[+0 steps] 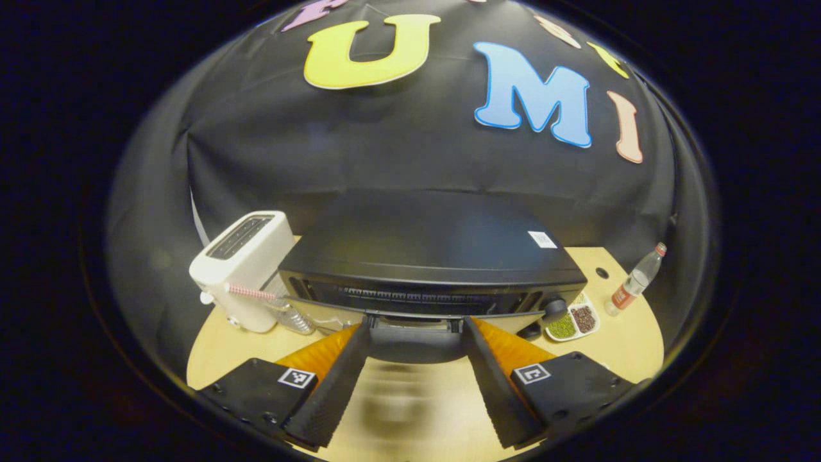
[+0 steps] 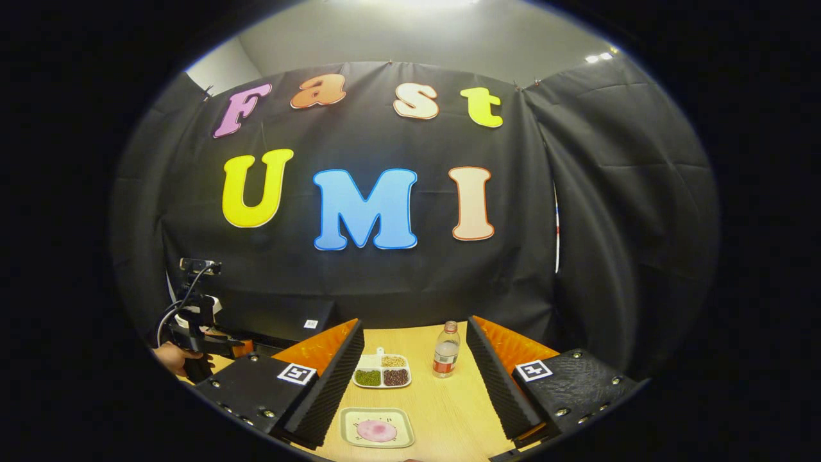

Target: Open the electric oven with the left hand, put the food in, and close the electric oven.

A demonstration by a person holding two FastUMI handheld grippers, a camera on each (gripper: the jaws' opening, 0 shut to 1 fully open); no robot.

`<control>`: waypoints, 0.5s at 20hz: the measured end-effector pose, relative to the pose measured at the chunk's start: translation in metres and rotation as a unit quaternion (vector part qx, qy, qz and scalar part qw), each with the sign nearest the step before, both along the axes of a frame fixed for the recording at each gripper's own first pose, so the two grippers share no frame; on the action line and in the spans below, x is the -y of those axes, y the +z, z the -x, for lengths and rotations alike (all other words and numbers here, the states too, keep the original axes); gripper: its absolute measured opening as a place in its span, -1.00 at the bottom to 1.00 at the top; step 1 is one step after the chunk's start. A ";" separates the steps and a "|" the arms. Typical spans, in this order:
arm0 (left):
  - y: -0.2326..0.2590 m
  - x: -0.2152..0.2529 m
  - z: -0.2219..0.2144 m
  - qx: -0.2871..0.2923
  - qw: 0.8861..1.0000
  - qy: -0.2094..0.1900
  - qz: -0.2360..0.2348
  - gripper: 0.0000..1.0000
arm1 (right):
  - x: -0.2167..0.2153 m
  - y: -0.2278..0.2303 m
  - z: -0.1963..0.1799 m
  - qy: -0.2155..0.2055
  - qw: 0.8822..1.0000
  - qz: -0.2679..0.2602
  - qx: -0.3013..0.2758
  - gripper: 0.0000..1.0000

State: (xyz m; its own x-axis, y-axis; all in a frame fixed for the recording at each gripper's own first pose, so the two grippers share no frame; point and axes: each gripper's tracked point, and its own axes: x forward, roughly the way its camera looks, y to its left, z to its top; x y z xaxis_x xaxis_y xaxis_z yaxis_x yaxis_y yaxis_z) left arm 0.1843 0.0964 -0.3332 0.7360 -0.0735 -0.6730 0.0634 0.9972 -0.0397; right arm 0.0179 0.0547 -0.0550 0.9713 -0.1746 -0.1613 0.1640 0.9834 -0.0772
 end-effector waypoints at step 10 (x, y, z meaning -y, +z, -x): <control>-0.052 -0.025 0.065 -0.060 0.994 0.061 0.064 0.77 | 0.009 -0.009 0.014 -0.003 1.000 -0.004 -0.017 0.95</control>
State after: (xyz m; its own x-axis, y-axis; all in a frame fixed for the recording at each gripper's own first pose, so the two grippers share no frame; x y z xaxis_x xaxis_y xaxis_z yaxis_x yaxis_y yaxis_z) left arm 0.1196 0.1217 -0.3856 0.6595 -0.0788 -0.7476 -0.0711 0.9835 -0.1664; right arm 0.0039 0.0456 -0.0638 0.9643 -0.1794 -0.1950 0.1678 0.9830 -0.0744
